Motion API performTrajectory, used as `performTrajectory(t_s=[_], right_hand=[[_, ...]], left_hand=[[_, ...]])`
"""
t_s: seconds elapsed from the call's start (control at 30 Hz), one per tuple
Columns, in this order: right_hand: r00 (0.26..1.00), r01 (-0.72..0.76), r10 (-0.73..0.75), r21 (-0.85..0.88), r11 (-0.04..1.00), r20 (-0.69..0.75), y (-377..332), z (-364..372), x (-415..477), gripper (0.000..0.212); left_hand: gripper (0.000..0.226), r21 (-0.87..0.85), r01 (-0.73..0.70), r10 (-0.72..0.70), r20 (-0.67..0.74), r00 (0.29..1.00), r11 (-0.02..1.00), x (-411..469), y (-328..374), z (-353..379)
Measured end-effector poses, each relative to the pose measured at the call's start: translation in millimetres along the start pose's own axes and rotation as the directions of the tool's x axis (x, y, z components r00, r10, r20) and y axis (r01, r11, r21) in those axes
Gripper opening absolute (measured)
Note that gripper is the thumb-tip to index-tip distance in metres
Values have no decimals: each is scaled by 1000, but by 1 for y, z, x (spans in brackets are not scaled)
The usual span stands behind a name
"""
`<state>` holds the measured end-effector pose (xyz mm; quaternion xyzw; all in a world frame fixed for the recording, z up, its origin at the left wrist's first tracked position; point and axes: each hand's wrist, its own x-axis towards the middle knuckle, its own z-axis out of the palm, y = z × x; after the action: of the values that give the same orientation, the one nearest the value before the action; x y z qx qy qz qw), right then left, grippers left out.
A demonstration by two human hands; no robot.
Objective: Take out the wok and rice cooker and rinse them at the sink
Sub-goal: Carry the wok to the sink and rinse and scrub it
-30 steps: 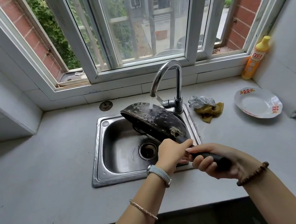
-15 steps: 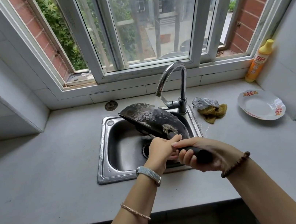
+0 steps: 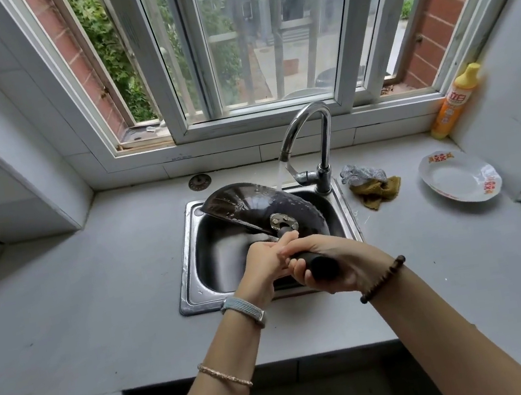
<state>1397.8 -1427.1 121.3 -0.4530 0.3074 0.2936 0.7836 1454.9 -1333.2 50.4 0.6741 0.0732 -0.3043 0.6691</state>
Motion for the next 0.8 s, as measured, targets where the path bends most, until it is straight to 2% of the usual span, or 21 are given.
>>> performTrajectory(t_s=[0.07, 0.23, 0.43, 0.6, 0.8], right_hand=[[999, 38, -39, 42, 998, 21, 5, 6, 1, 15], [986, 89, -125, 283, 955, 111, 26, 20, 11, 6], [964, 139, -211, 362, 921, 165, 36, 38, 20, 14], [956, 182, -255, 387, 904, 144, 31, 49, 25, 15], [946, 228, -301, 419, 879, 116, 26, 56, 27, 17]], left_hand=[[24, 14, -9, 9, -15, 1000, 1000, -1, -1, -6], [20, 41, -30, 31, -37, 999, 999, -4, -6, -27], [22, -114, 26, -36, -79, 996, 993, -1, -8, -47], [12, -212, -20, 9, -51, 999, 977, 6, -7, -54], [16, -239, -41, 32, -42, 999, 970, 11, -1, -54]])
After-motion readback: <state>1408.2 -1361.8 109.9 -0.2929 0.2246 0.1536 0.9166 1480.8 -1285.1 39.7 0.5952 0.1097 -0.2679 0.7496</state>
